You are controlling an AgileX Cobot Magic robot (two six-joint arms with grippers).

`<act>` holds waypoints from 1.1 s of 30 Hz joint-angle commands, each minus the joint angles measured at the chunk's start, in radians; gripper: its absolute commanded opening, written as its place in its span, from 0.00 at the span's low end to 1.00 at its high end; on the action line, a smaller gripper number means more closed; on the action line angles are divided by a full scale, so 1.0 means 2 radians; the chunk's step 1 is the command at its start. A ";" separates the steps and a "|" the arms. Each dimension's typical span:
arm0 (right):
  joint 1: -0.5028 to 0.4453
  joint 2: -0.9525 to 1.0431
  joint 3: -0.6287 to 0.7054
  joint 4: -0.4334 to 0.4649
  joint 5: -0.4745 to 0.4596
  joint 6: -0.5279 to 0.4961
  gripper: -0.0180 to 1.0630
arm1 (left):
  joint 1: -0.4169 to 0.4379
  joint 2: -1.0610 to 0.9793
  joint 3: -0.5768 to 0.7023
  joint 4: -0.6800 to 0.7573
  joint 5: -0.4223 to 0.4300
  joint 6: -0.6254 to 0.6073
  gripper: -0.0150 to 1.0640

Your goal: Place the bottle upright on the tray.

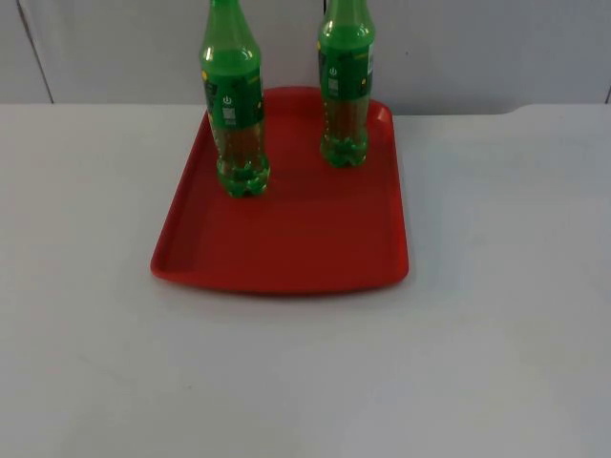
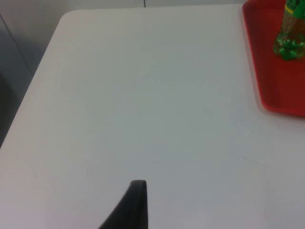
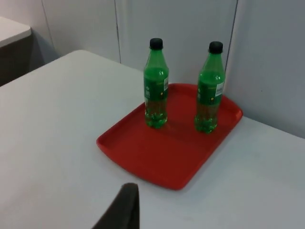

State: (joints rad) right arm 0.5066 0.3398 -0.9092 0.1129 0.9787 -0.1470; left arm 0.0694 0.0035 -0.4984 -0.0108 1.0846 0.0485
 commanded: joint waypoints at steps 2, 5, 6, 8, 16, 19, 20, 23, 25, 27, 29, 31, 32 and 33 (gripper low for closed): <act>0.002 -0.028 0.012 -0.002 0.017 -0.002 0.99 | 0.000 -0.002 0.002 0.001 -0.005 0.000 0.99; 0.002 -0.055 0.032 -0.002 0.019 -0.002 0.99 | 0.000 -0.002 0.002 0.001 -0.005 0.000 0.99; 0.002 -0.067 0.040 -0.002 0.019 -0.002 0.99 | 0.000 -0.002 0.002 0.001 -0.005 0.000 0.99; 0.002 -0.102 0.061 -0.002 0.021 -0.002 0.99 | 0.000 -0.002 0.002 0.001 -0.005 0.000 0.99; 0.002 -0.170 0.093 -0.002 0.038 -0.002 0.99 | 0.000 -0.002 0.002 0.001 -0.005 0.000 0.99; 0.002 -0.170 0.098 -0.003 0.055 -0.002 0.99 | 0.000 -0.002 0.002 0.001 -0.005 0.000 0.99; 0.002 -0.170 0.098 -0.003 0.075 -0.002 0.99 | 0.000 -0.002 0.002 0.001 -0.005 0.000 0.99; 0.002 -0.170 0.107 -0.003 0.088 -0.002 0.99 | 0.000 -0.002 0.002 0.001 -0.005 0.000 0.99; 0.002 -0.170 0.121 -0.003 0.089 -0.002 0.99 | 0.000 -0.002 0.002 0.001 -0.005 0.000 0.99; 0.002 -0.170 0.134 -0.004 0.087 -0.002 0.99 | 0.000 -0.002 0.002 0.001 -0.005 0.000 0.99; 0.002 -0.170 0.140 -0.004 0.087 -0.002 0.99 | 0.000 -0.002 0.002 0.001 -0.005 0.000 0.99; 0.002 -0.170 0.154 -0.004 0.083 -0.002 0.99 | 0.000 -0.002 0.002 0.001 -0.005 0.000 0.99; 0.002 -0.170 0.164 -0.003 0.078 -0.002 0.99 | 0.000 -0.002 0.002 0.001 -0.005 0.000 0.99; 0.002 -0.170 0.172 -0.003 0.074 -0.002 0.99 | 0.000 -0.002 0.002 0.001 -0.005 0.000 0.99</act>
State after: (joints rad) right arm 0.5066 0.0020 -0.5922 0.1050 1.1490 -0.1470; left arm 0.0694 0.0035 -0.4984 -0.0108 1.0846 0.0485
